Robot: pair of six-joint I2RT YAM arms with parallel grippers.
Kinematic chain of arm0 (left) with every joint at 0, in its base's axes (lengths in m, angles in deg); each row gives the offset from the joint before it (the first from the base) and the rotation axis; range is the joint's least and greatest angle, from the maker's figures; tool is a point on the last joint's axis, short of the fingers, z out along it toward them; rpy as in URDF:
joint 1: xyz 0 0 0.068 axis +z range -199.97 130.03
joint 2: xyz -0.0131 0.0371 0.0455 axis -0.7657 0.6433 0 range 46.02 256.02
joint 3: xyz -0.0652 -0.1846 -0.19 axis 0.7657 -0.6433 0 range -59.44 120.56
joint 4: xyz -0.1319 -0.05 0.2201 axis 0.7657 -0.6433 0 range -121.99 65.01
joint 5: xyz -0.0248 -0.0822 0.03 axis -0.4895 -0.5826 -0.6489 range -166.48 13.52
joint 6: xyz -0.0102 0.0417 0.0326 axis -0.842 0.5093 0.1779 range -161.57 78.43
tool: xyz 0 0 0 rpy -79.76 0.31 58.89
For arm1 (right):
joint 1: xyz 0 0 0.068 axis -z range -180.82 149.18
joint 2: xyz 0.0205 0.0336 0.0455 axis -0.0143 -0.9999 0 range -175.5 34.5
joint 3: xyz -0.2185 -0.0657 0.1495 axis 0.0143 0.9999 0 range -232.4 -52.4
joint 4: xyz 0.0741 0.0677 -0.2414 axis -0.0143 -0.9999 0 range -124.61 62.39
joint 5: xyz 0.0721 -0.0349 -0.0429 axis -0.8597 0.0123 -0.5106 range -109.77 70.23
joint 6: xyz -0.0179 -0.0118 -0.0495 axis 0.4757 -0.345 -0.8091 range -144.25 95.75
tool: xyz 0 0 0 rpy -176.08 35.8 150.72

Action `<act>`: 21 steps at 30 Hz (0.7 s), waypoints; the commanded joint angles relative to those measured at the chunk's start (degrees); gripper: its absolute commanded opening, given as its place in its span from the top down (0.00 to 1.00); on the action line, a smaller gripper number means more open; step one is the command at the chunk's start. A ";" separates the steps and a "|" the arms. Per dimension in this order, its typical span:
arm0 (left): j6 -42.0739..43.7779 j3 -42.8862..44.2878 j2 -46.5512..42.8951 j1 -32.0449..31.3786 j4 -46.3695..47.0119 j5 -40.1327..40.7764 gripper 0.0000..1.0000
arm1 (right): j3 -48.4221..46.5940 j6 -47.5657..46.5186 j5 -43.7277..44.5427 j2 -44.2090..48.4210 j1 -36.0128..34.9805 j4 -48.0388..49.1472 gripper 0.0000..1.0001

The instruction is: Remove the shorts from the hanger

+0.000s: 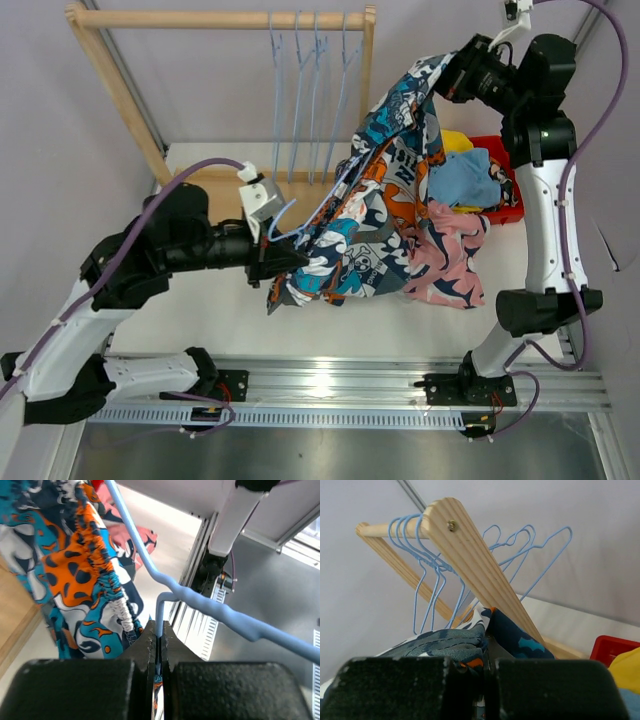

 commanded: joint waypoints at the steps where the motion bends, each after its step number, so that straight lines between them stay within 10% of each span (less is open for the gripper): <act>1: -0.09 -1.14 1.39 -4.31 -8.27 0.20 1.00 | -5.03 2.69 4.11 -1.33 1.30 4.01 1.00; 21: -0.88 -3.51 8.51 -10.20 -8.00 11.72 1.00 | -14.42 7.53 4.47 -1.76 1.65 1.13 1.00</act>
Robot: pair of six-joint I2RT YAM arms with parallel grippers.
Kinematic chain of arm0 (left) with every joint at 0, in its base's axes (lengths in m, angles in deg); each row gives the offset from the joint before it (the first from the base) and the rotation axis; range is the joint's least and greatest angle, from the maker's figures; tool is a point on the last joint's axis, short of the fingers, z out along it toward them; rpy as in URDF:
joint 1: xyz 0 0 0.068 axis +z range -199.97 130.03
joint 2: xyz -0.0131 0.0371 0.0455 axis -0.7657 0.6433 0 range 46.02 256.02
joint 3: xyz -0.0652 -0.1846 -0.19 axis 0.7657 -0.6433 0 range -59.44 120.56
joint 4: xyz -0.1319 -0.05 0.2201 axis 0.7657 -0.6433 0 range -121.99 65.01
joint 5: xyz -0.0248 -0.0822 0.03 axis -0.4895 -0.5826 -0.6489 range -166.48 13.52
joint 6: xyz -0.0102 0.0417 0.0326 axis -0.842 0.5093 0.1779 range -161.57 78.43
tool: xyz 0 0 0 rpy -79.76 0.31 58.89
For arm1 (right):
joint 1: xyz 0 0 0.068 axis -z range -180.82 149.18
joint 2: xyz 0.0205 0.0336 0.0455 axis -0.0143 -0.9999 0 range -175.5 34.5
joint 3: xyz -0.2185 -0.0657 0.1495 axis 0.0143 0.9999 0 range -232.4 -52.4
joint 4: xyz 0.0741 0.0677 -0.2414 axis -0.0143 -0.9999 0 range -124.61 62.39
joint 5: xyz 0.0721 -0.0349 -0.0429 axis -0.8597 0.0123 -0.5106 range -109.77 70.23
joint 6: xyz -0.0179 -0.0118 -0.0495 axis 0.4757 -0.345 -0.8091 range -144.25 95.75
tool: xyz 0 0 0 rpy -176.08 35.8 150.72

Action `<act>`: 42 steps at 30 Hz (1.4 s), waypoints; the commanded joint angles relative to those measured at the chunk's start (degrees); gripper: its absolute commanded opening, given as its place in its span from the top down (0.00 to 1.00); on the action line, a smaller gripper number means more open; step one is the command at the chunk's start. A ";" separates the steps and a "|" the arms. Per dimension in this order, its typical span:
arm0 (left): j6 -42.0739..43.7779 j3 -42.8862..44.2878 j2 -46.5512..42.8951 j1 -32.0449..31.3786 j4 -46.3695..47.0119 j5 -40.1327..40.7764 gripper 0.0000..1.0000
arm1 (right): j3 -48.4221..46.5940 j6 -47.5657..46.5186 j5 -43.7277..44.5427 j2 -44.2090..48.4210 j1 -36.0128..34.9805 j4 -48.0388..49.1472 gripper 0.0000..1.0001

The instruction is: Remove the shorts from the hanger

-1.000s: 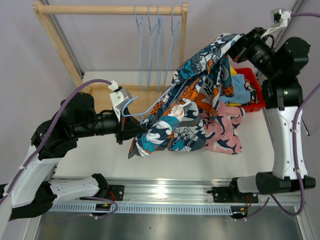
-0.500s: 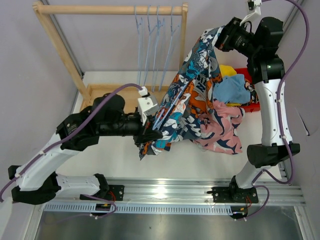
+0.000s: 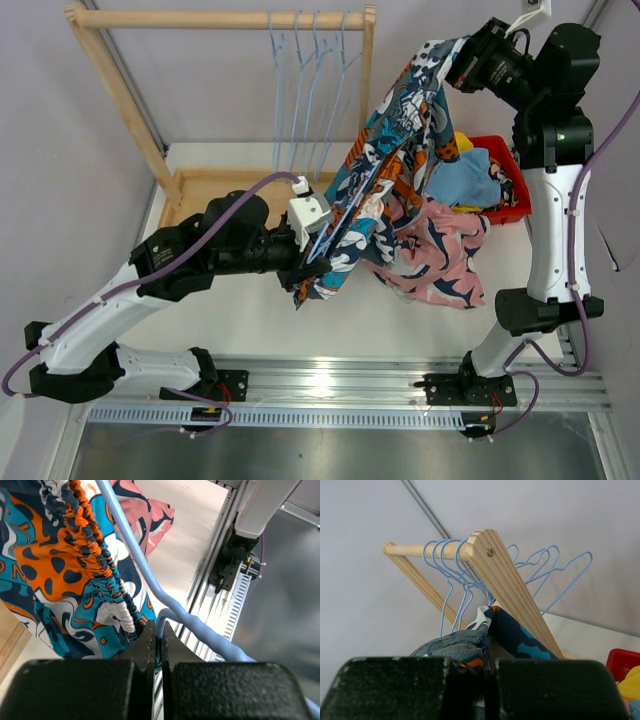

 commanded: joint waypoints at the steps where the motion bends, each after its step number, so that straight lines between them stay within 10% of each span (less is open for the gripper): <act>1: -2.43 -3.44 1.19 -1.31 -7.48 1.50 1.00 | -6.73 4.36 2.50 -1.00 3.07 4.47 1.00; 24: -15.87 1.01 9.73 -33.03 -7.92 19.24 1.00 | -13.00 4.38 6.18 -11.90 9.14 -2.82 1.00; 38: -6.04 20.43 2.69 -15.91 -5.10 51.30 1.00 | 42.95 -2.13 14.51 23.06 1.32 7.10 1.00; 42: -3.23 27.65 1.56 -9.76 -8.18 55.73 1.00 | 44.41 -5.20 20.50 23.44 3.59 3.68 1.00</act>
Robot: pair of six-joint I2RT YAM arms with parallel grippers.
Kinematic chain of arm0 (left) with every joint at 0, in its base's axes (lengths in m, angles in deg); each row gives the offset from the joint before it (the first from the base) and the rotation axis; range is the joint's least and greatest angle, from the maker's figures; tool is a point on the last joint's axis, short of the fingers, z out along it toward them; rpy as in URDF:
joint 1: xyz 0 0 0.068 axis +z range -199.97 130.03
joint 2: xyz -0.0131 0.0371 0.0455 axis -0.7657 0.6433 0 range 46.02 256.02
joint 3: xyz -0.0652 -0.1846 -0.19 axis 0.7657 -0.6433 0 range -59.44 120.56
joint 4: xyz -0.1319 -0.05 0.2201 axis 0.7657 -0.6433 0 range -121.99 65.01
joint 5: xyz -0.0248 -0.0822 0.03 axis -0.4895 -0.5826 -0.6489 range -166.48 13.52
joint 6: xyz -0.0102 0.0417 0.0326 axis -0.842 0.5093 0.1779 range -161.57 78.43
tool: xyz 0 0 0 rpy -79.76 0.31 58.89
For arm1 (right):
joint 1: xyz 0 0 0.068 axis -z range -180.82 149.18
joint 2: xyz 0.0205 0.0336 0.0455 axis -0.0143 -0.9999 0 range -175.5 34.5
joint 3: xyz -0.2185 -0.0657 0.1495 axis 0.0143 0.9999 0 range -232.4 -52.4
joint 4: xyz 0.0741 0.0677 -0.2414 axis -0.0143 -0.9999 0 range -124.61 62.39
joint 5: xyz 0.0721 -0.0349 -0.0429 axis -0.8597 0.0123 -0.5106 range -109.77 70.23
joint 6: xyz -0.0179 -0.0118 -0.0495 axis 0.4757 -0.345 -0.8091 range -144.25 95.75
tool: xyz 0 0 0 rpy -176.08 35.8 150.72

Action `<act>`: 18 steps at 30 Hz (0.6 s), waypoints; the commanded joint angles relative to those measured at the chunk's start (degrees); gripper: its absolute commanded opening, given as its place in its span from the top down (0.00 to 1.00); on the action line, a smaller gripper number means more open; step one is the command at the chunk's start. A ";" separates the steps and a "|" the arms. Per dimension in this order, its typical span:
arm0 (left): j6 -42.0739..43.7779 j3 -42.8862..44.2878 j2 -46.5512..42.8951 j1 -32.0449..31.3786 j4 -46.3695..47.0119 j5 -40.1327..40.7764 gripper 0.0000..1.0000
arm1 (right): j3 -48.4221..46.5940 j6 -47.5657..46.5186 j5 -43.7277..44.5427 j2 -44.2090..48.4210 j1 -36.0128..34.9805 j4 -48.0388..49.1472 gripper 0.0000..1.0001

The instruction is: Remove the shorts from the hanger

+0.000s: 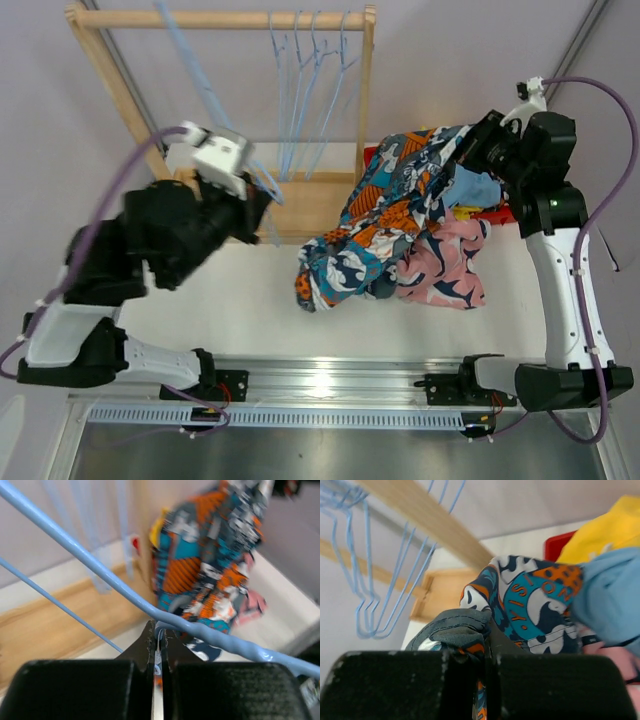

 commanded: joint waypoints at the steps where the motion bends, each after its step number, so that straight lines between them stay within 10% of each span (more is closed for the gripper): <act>1: 4.21 6.37 -3.30 4.22 -1.84 7.43 1.00 | -0.09 -3.25 9.44 -1.75 3.05 3.20 1.00; 7: 3.51 5.68 -6.99 13.88 -2.55 0.60 0.99 | -7.37 0.62 12.69 -11.74 10.26 6.71 1.00; 18: 1.84 -13.30 -8.23 39.70 5.52 -42.90 1.00 | -28.12 0.10 30.37 -28.98 14.22 8.91 1.00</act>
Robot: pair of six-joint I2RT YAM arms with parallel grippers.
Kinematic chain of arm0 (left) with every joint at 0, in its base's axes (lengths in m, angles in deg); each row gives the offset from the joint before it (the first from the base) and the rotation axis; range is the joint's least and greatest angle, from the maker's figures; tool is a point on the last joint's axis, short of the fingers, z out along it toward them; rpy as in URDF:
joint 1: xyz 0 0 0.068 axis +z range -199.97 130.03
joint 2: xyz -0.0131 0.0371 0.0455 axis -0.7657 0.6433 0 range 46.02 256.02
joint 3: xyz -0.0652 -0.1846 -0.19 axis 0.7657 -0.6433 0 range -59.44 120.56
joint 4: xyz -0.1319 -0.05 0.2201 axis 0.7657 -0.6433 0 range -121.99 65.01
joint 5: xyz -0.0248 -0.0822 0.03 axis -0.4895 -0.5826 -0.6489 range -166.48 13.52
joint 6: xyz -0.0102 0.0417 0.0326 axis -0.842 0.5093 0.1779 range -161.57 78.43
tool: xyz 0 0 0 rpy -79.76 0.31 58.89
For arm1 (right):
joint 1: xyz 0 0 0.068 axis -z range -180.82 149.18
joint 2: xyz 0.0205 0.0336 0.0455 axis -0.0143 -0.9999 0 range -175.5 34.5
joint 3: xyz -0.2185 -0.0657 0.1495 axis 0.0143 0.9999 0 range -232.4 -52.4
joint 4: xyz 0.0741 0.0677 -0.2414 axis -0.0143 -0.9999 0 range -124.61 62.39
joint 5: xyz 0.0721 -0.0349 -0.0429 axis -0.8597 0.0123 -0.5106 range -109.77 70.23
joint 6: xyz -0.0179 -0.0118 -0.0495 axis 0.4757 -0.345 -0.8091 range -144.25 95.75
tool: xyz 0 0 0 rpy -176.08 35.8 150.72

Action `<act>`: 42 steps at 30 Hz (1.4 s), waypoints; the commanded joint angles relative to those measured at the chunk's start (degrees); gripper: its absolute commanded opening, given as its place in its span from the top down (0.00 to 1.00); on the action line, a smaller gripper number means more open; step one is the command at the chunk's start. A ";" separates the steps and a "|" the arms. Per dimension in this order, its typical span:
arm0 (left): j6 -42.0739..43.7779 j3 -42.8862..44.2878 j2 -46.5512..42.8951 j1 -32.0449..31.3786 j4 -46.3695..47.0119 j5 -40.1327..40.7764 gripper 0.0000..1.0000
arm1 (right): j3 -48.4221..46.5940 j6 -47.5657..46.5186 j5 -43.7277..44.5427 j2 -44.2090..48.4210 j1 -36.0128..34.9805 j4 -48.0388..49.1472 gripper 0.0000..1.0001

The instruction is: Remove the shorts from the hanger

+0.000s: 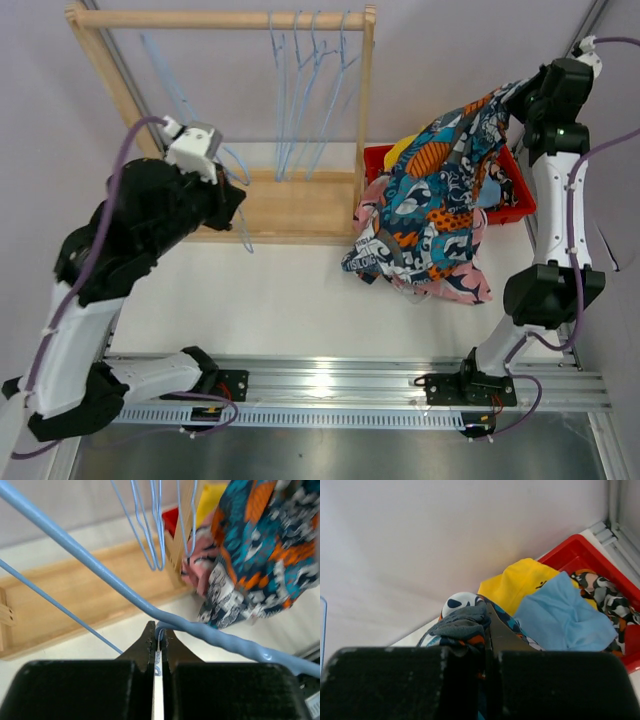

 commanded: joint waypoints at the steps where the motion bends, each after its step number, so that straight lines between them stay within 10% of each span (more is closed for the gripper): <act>1: 0.11 -4.56 1.34 8.41 5.29 -22.43 1.00 | -10.78 -1.00 5.44 -4.69 1.87 2.85 1.00; 2: 0.20 -4.84 2.39 10.25 6.00 -25.17 1.00 | -13.70 -1.52 4.73 -6.71 2.31 -0.15 1.00; 4: 0.20 -5.72 3.71 16.14 8.10 -35.41 1.00 | -17.67 -1.88 2.37 -11.37 2.40 -6.82 0.12; 5: 0.11 -5.81 4.59 17.99 8.90 -38.61 1.00 | -17.69 -1.62 1.48 -12.08 2.40 -8.25 0.01; 15: -3.82 6.13 22.87 33.02 15.30 -62.25 1.00 | 27.96 2.16 -3.19 8.10 0.73 7.54 0.01; 23: -7.97 25.83 34.05 34.35 14.44 -65.72 0.98 | 44.35 1.73 -3.98 22.26 0.73 12.38 0.01; 42: 2.75 32.15 21.30 34.27 4.77 -33.74 0.98 | 54.82 2.34 -5.56 26.58 -2.70 14.93 0.01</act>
